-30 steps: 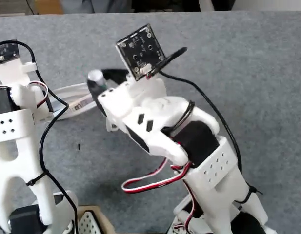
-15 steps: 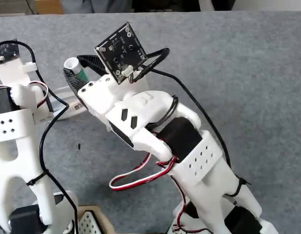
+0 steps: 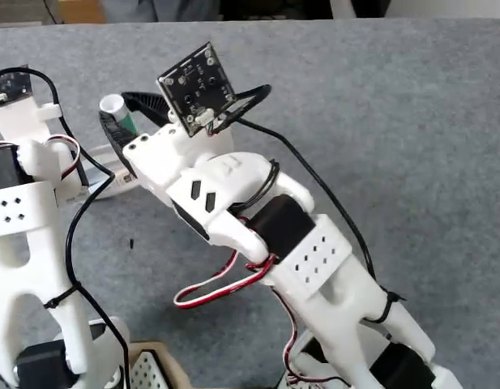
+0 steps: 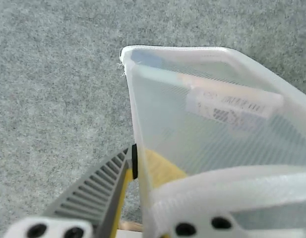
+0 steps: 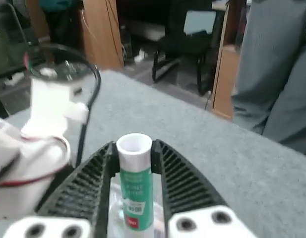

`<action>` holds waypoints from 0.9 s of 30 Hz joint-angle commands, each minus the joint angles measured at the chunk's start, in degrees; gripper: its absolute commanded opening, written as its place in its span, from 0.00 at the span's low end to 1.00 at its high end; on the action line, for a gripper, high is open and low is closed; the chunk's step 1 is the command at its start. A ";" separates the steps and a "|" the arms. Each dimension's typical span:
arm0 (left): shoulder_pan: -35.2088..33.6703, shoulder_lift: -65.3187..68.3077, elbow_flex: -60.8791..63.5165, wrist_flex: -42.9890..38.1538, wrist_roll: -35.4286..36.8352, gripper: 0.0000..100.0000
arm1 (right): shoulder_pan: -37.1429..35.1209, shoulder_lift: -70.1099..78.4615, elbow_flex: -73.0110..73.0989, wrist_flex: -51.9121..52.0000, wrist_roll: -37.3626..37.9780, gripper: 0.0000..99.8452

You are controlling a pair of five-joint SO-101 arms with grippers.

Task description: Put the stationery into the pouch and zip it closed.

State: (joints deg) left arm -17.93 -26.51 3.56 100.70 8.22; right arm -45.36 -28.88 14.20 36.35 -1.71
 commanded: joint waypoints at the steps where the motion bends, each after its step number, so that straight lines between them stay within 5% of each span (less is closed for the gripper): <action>1: -0.48 -0.79 -2.15 0.00 0.26 0.03 | -0.18 -0.57 2.42 -1.58 -0.70 0.01; 9: -0.57 -0.79 -2.07 0.00 0.26 0.03 | 4.04 -6.37 10.24 5.36 -0.09 0.01; 19: -0.40 -0.79 -2.07 0.00 0.26 0.03 | 4.13 -8.22 9.10 22.33 11.69 0.01; 27: -0.48 -0.79 -2.07 0.00 0.26 0.03 | 4.04 -8.04 11.47 17.05 12.48 0.01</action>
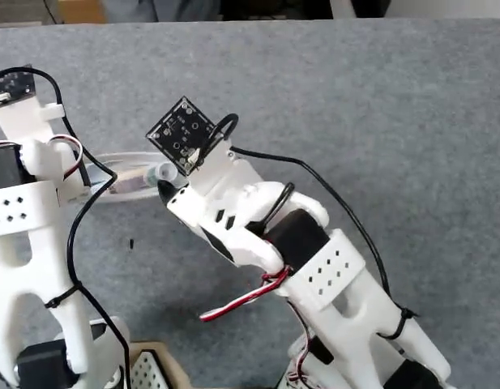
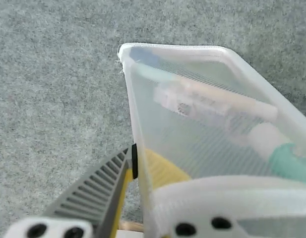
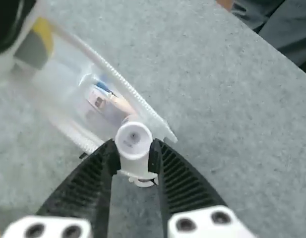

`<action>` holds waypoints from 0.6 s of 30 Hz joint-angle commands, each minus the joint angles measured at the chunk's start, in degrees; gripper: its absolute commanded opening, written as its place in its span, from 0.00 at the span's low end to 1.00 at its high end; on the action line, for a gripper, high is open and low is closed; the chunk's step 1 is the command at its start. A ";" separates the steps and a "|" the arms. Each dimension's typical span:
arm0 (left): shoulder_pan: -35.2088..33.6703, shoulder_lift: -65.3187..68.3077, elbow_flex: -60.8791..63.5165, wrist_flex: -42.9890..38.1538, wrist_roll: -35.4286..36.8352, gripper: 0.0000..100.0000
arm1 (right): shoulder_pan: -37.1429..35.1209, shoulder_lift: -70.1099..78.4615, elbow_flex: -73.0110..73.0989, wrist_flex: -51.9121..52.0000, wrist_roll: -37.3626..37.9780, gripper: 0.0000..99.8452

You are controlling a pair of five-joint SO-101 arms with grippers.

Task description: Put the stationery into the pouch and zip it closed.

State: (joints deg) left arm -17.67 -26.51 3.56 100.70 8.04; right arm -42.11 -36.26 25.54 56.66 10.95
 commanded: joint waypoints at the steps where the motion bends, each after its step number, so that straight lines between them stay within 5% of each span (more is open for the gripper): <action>1: -0.75 -0.79 -2.07 0.00 0.44 0.03 | 0.53 -0.66 -0.22 -5.89 -1.67 0.01; 10: -0.75 -0.79 -2.07 0.00 0.44 0.03 | 0.26 2.24 -5.41 -13.89 -19.16 0.01; 18: -0.84 -0.79 -2.07 0.00 0.44 0.03 | 0.44 2.07 9.01 -13.98 -15.12 0.01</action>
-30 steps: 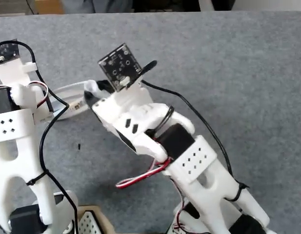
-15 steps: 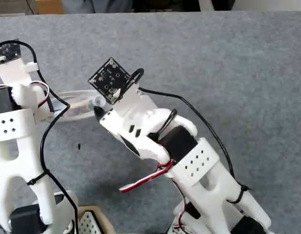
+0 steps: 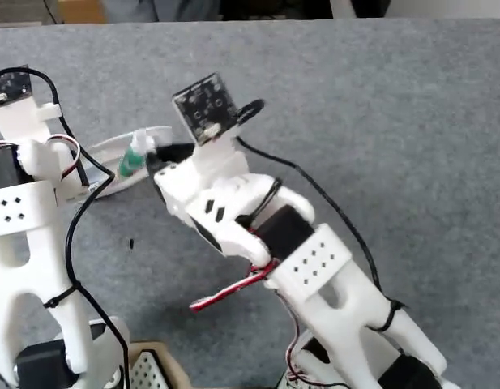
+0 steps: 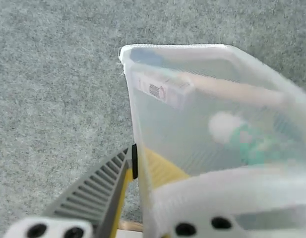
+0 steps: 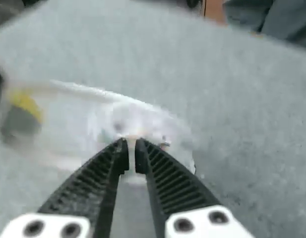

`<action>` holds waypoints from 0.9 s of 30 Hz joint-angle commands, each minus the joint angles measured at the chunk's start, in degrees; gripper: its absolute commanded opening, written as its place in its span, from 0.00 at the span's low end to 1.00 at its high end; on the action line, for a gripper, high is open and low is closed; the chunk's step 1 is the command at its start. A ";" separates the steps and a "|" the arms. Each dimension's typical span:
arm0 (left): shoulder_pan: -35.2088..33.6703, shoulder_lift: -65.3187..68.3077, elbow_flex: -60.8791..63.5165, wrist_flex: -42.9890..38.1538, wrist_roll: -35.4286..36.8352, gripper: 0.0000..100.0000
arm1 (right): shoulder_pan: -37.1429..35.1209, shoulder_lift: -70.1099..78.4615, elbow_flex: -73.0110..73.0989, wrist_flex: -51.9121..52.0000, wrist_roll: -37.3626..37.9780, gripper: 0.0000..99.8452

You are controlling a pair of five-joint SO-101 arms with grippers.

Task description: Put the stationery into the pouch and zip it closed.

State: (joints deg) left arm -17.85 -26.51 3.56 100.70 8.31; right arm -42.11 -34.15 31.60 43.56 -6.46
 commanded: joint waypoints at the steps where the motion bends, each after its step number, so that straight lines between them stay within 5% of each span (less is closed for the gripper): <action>1: -0.66 -0.79 -2.07 0.00 0.18 0.03 | 0.44 -0.04 4.18 -0.88 3.52 0.01; 6: -0.57 -0.79 -2.07 0.00 0.18 0.03 | 0.44 -0.04 4.70 1.41 11.96 0.02; 12: -0.48 -0.79 -2.15 0.00 0.18 0.03 | 0.35 -0.04 -6.46 12.31 15.65 0.18; 27: -0.22 -1.49 -2.51 0.18 -0.18 0.03 | 1.05 -0.13 -24.04 34.11 17.32 0.18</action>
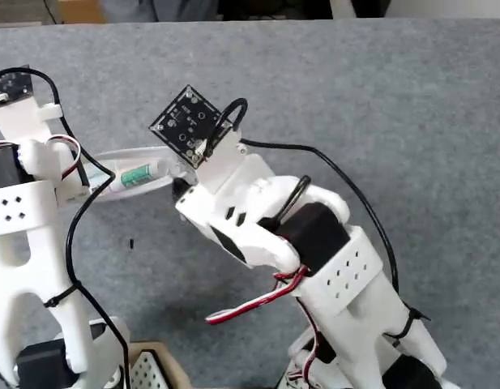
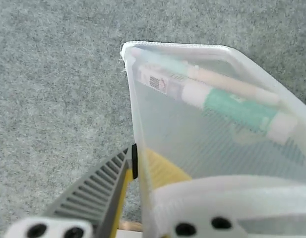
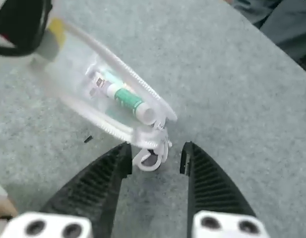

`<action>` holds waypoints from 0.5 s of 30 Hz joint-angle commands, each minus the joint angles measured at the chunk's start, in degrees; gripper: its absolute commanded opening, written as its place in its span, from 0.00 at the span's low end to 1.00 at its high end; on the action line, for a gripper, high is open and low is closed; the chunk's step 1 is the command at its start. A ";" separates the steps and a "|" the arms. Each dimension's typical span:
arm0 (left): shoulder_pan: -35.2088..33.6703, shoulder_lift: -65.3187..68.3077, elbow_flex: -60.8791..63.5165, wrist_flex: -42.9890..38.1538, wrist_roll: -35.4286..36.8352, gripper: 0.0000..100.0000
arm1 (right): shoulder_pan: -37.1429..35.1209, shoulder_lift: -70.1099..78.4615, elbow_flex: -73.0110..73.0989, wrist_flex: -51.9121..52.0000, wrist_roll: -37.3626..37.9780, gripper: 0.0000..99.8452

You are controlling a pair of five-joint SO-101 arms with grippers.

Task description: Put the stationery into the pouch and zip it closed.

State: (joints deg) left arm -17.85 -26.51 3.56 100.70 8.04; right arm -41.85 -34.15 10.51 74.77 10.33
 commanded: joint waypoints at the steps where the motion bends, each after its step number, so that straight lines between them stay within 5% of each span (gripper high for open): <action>1: -0.22 -1.49 -2.51 0.18 0.09 0.03 | 1.58 -0.04 -2.59 3.87 0.53 0.18; 15: -0.40 -1.49 -2.51 0.09 0.09 0.03 | 6.59 0.22 20.97 -11.43 4.13 0.18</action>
State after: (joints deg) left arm -17.85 -26.51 3.56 100.70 8.04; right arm -35.60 -34.07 29.05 68.44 13.85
